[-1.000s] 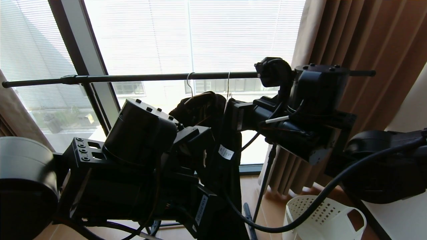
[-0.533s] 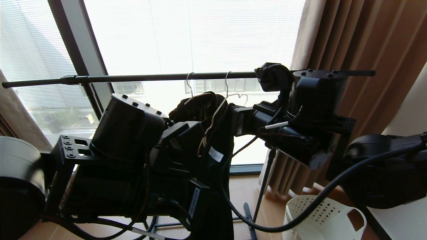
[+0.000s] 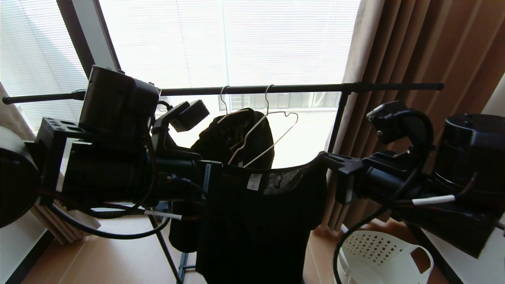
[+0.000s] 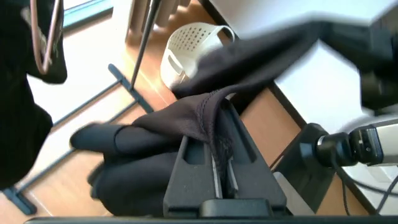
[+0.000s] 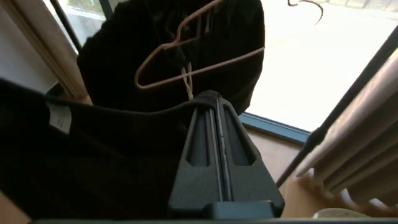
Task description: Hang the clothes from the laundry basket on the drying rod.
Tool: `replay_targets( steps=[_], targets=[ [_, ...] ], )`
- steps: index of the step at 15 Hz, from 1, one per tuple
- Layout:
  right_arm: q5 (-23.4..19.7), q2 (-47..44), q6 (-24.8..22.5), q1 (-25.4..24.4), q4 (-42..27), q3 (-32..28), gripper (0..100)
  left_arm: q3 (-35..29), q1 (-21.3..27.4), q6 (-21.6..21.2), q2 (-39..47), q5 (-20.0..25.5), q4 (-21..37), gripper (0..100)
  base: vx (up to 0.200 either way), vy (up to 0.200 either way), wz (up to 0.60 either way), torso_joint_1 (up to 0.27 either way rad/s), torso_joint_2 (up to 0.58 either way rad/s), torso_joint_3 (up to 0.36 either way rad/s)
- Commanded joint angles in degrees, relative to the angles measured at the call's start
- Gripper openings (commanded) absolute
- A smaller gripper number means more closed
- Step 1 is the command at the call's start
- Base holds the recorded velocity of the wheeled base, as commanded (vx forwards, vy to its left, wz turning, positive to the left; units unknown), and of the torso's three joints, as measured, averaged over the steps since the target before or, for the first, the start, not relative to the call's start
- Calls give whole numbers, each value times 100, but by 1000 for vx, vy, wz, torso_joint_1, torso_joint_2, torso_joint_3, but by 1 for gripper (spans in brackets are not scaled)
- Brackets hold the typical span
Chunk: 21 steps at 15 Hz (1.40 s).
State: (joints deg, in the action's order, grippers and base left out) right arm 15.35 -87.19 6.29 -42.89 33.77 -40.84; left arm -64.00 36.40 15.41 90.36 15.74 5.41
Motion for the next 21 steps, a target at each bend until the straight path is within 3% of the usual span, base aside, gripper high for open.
replay_targets(
  steps=[1, 4, 10, 11, 17, 21],
  targets=[
    [-5, 984, -190, -396, -292, 647, 0, -535, 51, -47, 404, -1, 56, 0, 0, 0, 0, 0, 0, 0],
    [-58, 1433, -172, -704, -766, 964, 0, -860, 236, -205, 518, -1, 197, 0, 0, 0, 0, 0, 0, 0],
    [-287, 1178, -146, -712, -687, 1350, 0, -1079, 456, -223, 500, -1, 215, 0, 0, 0, 0, 0, 0, 0],
    [-287, 1151, -137, -712, -687, 1368, 100, -1079, 491, -223, 500, -9, 215, 0, 0, 0, 0, 0, 0, 0],
    [-506, 940, -172, -712, -687, 1684, 100, -1097, 552, -284, 439, -62, 206, 0, 0, 0, 0, 0, 0, 0],
    [-1025, 817, -770, -712, -679, 1676, 100, -1088, 543, -293, 369, -247, 206, 0, 0, 0, 0, 0, 0, 0]
  ],
)
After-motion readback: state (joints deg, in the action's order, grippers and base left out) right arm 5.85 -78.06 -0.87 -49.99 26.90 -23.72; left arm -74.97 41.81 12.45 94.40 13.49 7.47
